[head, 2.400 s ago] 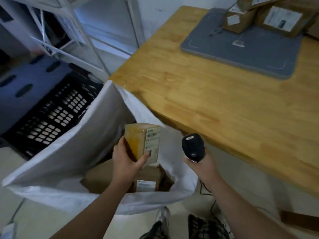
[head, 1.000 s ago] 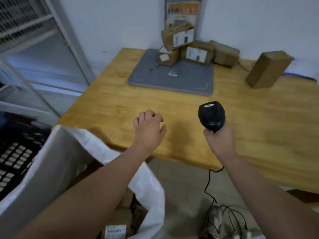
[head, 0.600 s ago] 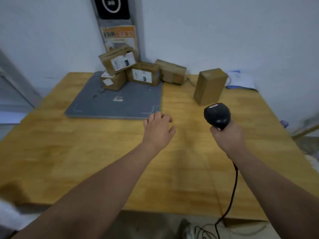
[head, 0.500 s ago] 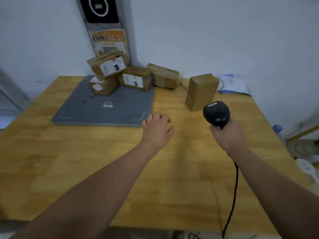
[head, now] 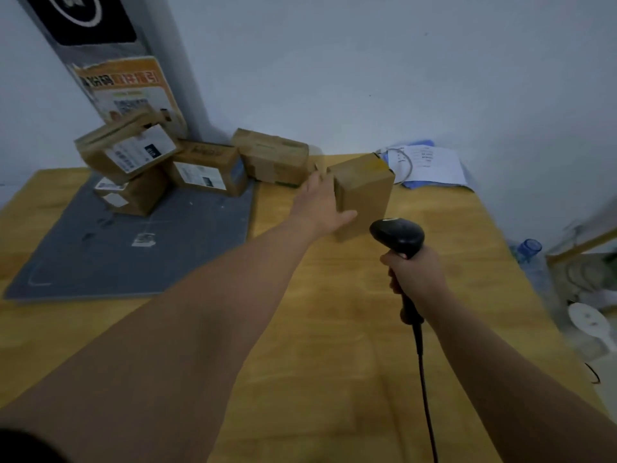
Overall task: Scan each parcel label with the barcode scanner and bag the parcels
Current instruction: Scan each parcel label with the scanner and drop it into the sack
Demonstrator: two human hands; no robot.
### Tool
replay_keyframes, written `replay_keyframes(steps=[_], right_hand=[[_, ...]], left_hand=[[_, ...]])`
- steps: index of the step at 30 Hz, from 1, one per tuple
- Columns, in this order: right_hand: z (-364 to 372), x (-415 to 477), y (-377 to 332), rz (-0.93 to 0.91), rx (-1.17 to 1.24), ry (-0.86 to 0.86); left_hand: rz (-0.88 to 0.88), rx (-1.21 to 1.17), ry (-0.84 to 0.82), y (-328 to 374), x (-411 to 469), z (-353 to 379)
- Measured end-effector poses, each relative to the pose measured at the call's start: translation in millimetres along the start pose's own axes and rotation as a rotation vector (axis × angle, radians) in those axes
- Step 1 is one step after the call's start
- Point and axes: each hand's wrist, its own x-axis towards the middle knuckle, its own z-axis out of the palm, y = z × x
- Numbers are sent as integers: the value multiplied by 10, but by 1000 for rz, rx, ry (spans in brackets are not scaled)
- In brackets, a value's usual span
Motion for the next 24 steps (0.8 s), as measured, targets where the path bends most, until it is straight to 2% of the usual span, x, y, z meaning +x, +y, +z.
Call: replay_keyframes(steps=[5, 8, 11, 15, 21, 24], right_hand=[[47, 201, 106, 39, -29, 6], [73, 256, 154, 59, -37, 8], [97, 266, 170, 61, -42, 26], [110, 209, 125, 64, -27, 47], [117, 42, 113, 38, 39, 87], [220, -165, 100, 30, 110, 54]], left_hand=[[-17, 92, -84, 104, 539, 59], [-33, 31, -122, 24, 644, 145], [-52, -78, -26, -71, 593, 204], [-30, -53, 9, -63, 596, 216], [0, -272, 142, -226, 197, 293], [37, -20, 186, -527, -409, 331]])
